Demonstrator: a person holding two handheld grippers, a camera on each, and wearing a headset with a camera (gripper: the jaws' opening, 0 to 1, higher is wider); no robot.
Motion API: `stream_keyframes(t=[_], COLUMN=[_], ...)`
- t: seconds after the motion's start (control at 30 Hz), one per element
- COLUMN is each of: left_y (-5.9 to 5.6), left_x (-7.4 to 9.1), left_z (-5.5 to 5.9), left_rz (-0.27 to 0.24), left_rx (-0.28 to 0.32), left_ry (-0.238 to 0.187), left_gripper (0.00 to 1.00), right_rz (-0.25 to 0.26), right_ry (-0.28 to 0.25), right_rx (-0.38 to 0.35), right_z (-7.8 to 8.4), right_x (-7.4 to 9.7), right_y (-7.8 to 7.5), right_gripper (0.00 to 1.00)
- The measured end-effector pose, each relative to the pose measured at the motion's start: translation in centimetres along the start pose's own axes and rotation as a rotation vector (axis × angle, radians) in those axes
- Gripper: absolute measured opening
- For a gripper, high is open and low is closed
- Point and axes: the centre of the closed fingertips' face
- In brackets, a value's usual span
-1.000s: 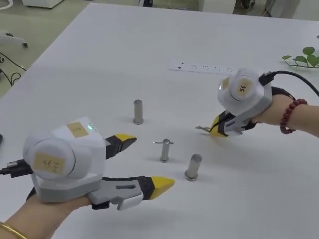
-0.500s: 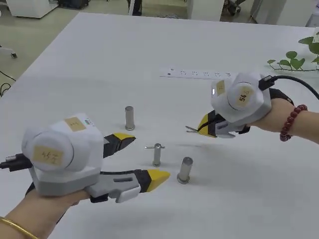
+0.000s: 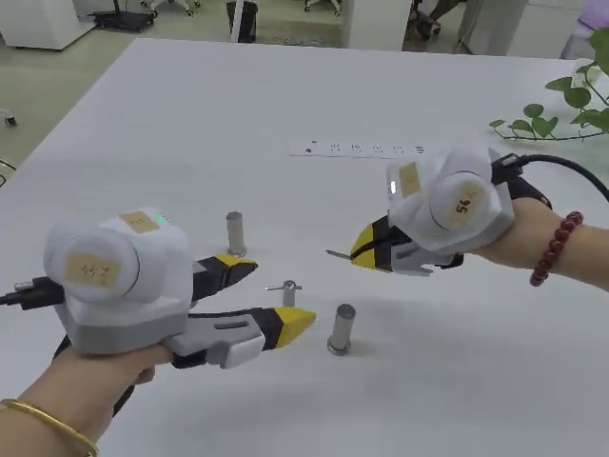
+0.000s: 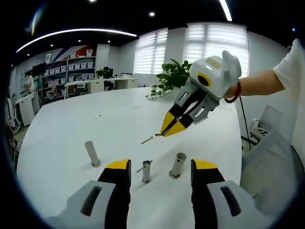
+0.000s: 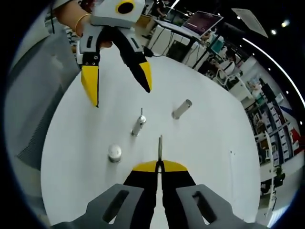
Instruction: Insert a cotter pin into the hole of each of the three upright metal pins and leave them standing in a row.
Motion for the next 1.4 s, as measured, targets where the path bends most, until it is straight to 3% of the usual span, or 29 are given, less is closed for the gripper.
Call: stream_keyframes(t=[0.27,0.53,0.9,1.4], left_y=[-0.1,-0.5,-1.2,-2.0], left_x=[-0.8,-1.6,-1.9,-2.1], left_z=[-0.3,-1.1,-2.1,-2.8], left_rz=[0.014,0.04,0.083,0.105], left_rx=[0.044,0.142,0.255,0.289], left_ry=[-0.003,-0.013,-0.044,-0.073], left_gripper=[0.41,0.3,0.22,0.07], right_rz=[0.015,0.032,0.057,0.092], right_ry=[-0.025,-0.05,-0.073,-0.092], right_rx=[0.053,0.098,0.138,0.162], right_z=[-1.3,-2.7,-3.9,-4.7], right_x=[0.6,1.1,1.4,2.0], right_y=[0.7,1.3,1.9,1.8], right_gripper=[0.02,0.02,0.02,0.02])
Point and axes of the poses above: the centre of the closed fingertips' face, and the gripper's own axes: x roughly backward along the fingers, y roughly to its left, z roughly out of its underside, and after that the axes turned 1 degree about x, right-handed
